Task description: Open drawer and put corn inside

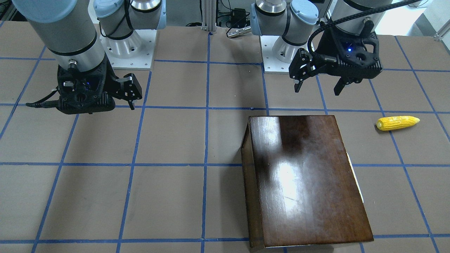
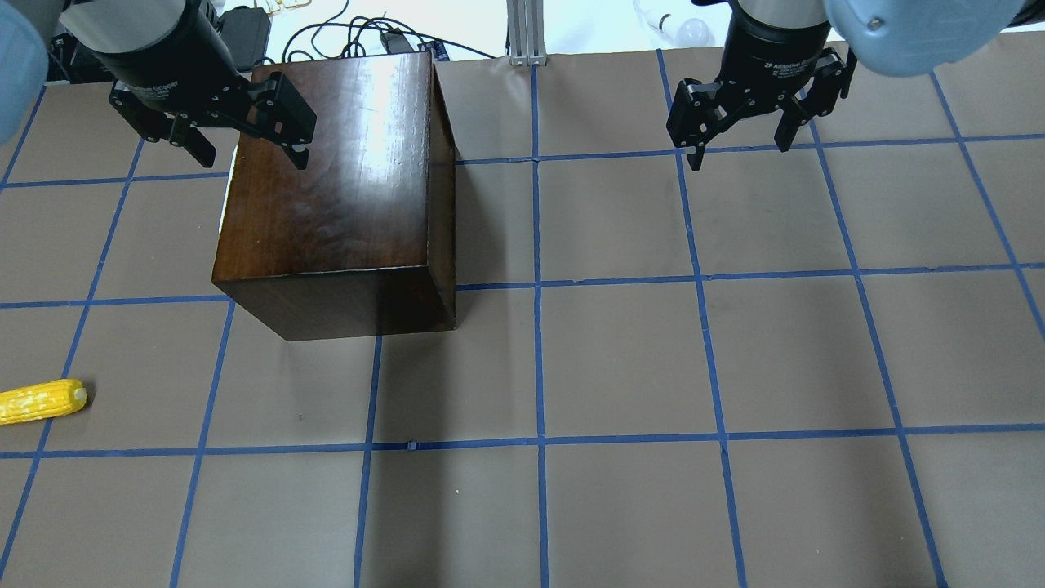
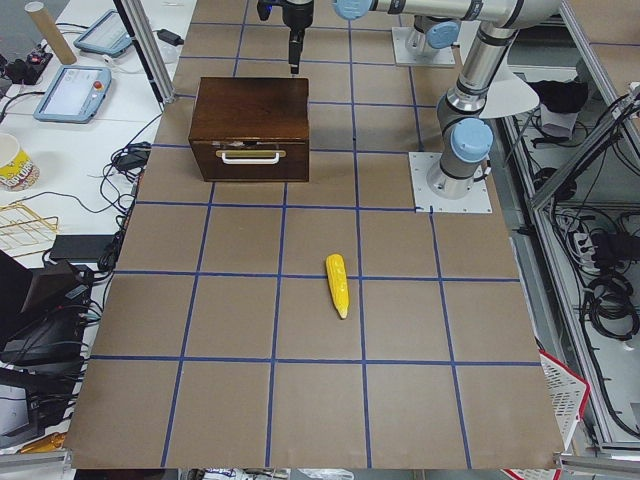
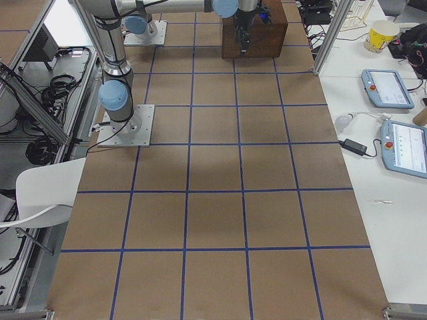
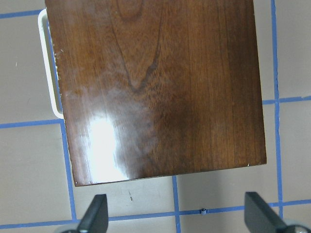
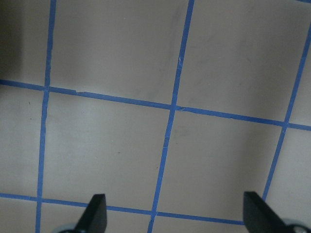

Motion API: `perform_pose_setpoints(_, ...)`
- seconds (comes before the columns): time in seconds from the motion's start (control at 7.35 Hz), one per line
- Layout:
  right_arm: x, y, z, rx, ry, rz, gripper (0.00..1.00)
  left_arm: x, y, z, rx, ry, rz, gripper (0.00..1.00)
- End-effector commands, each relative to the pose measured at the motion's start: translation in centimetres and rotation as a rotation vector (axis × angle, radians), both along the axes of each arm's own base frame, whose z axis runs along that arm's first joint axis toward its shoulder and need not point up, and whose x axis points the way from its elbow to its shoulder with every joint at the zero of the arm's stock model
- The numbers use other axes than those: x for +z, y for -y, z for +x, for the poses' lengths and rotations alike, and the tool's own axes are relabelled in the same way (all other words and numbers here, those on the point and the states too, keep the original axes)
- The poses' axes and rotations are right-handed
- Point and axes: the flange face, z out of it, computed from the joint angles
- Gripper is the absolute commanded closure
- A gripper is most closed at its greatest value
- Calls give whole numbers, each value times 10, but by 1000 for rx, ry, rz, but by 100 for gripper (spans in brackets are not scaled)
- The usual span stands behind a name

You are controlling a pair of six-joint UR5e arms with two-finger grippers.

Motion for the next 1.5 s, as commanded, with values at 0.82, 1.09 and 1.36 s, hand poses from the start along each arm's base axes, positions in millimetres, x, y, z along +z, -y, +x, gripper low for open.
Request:
perform_pose_setpoints(0.82,0,0,0,-1,0,-1,0,-14,7,-2,-9,-5,28,0)
perform_pose_setpoints(1.09,0,0,0,1,0,0,0,-12,9,-2,-4,-5,23,0)
perform_pose_setpoints(1.36,0,0,0,1,0,-1,0,-11,11,-1,6,-7,26,0)
